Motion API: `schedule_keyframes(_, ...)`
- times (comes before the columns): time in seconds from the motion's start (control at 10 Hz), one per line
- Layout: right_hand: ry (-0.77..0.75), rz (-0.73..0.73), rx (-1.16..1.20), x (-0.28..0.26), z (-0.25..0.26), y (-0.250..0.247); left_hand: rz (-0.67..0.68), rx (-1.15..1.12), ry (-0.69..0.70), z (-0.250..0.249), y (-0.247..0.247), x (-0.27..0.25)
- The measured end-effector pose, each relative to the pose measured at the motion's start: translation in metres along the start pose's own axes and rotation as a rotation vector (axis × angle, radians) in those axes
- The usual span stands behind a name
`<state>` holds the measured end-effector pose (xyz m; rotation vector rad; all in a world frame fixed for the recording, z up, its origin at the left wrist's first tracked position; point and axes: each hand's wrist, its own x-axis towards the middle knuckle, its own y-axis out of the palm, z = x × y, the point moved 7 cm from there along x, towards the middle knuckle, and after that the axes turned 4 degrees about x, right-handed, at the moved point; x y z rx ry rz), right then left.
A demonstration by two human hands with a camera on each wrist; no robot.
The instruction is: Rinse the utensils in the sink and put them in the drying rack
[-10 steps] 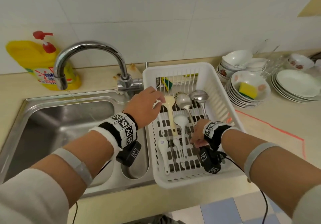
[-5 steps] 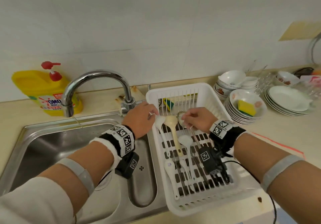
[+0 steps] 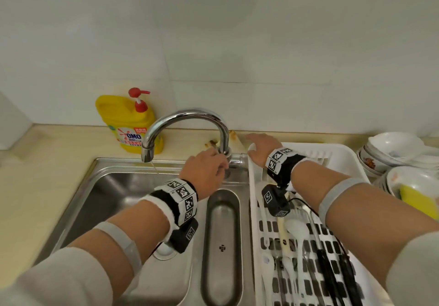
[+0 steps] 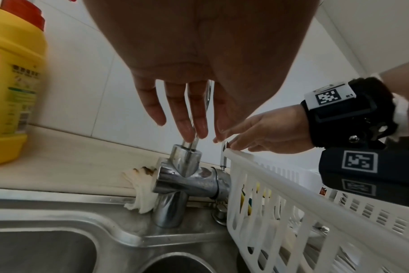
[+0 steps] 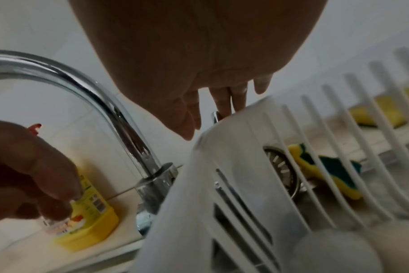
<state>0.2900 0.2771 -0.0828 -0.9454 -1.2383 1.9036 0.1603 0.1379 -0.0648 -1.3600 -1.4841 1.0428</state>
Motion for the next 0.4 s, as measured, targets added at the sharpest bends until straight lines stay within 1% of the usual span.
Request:
schedule_keyframes(0.1, 0.026, -0.009, 0.068, -0.001, -0.002, -0.002, 0.008, -0.010, -0.009, 0.000, -0.003, -0.001)
schedule_keyframes(0.2, 0.043, 0.052, 0.089, -0.007, 0.000, -0.001, 0.021, -0.002, -0.033, -0.003, -0.010, -0.004)
schedule_keyframes(0.3, 0.053, 0.072, 0.113, -0.021, 0.008, -0.006, 0.009, -0.004, -0.035, -0.010, -0.022, -0.009)
schedule_keyframes(0.4, -0.017, 0.001, 0.248, -0.037, 0.020, -0.024, -0.017, -0.069, -0.081, -0.013, -0.034, -0.019)
